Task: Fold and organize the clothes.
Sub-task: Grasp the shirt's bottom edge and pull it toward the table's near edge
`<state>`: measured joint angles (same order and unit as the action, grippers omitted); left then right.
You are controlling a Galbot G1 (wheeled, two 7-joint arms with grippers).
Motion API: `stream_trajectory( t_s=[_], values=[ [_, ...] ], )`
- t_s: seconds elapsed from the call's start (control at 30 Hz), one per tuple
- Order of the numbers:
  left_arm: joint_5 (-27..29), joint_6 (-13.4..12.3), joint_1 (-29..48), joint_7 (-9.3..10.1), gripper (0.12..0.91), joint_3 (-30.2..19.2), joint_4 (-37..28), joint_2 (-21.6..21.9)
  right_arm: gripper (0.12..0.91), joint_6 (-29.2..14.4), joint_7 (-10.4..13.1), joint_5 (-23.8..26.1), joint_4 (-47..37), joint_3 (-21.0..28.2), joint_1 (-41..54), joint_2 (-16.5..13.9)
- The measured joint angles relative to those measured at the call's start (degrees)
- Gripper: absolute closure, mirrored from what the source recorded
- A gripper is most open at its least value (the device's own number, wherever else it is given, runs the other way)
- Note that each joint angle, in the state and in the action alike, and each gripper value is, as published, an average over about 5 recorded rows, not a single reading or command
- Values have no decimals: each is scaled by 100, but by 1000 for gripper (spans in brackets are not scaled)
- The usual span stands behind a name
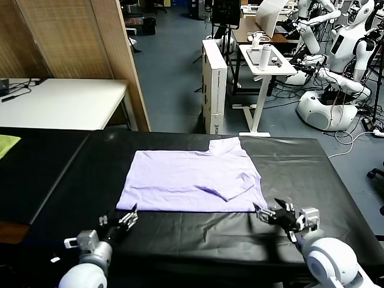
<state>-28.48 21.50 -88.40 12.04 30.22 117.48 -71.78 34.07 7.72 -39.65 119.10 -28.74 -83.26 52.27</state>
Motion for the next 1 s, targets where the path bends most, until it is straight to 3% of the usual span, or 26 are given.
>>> stream_trajectory(
  t_s=[0.1,0.2,0.37,0.5,0.6,0.77,0.83,1.0],
  values=[
    [12,-4,7,4,124,-2,-43,-3,430,0,-16,16,-5,19,-3,16],
    [29,-20,12,4,140,0,-101,-3,576,-1,-28,25,3,25,-15,20],
    [42,-44,-1,5,234,7,-129,9,849,-3,-30,32,29,26,-62,25],
    [42,-51,-12,9,315,7,-124,15,886,-3,-30,34,46,23,-94,32],
    [44,-67,-19,12,461,4,-127,12,887,-3,-29,34,74,11,-129,33],
    [44,-77,-27,10,779,-4,-128,10,887,30,28,34,153,-38,-232,18],
    [44,-81,-34,11,859,-1,-125,14,887,93,87,30,216,-77,-300,-6],
    [65,-89,-123,54,884,11,-48,13,887,361,247,20,524,-250,-631,-85]
  ],
)
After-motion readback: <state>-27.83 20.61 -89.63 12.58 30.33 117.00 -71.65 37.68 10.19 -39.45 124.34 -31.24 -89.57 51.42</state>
